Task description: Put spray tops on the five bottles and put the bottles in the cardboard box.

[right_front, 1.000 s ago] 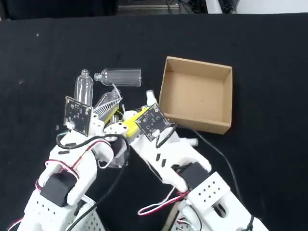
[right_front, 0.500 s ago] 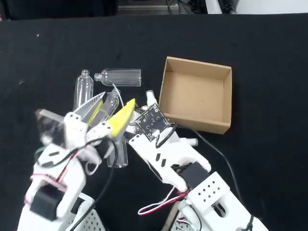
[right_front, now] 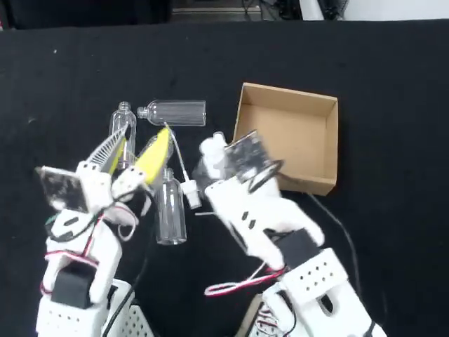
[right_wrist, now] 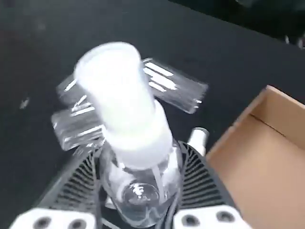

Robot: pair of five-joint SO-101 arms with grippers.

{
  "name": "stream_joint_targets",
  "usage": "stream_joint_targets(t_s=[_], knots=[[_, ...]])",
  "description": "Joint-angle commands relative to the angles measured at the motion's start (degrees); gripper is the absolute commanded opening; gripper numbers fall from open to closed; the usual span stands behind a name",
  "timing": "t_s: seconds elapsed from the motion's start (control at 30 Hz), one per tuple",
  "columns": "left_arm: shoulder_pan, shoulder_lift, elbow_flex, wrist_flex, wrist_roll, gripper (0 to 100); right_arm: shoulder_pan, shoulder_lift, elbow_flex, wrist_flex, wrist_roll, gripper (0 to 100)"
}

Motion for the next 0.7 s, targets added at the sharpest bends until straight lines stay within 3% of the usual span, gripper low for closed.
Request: stream_joint_targets(t_s=[0.0, 0.33, 0.53, 0.67], knots=[[-5.49, 3.08, 3.74, -10.20, 8.00, 20, 5.45, -1.54, -7.34, 2.20, -2.29, 1.1], [-5.93, 6.15, 17.01, -27.60, 10.55, 19, 17.58, -0.92, -11.82, -2.46, -2.37, 1.1], [-1.89, 11.34, 14.99, -25.14, 10.46, 19, 27.25, -0.92, -8.75, -10.20, -2.37, 1.1], [-1.36, 21.63, 10.77, -25.23, 10.46, 19, 28.57, 2.51, -8.92, -13.89, -2.37, 1.1]])
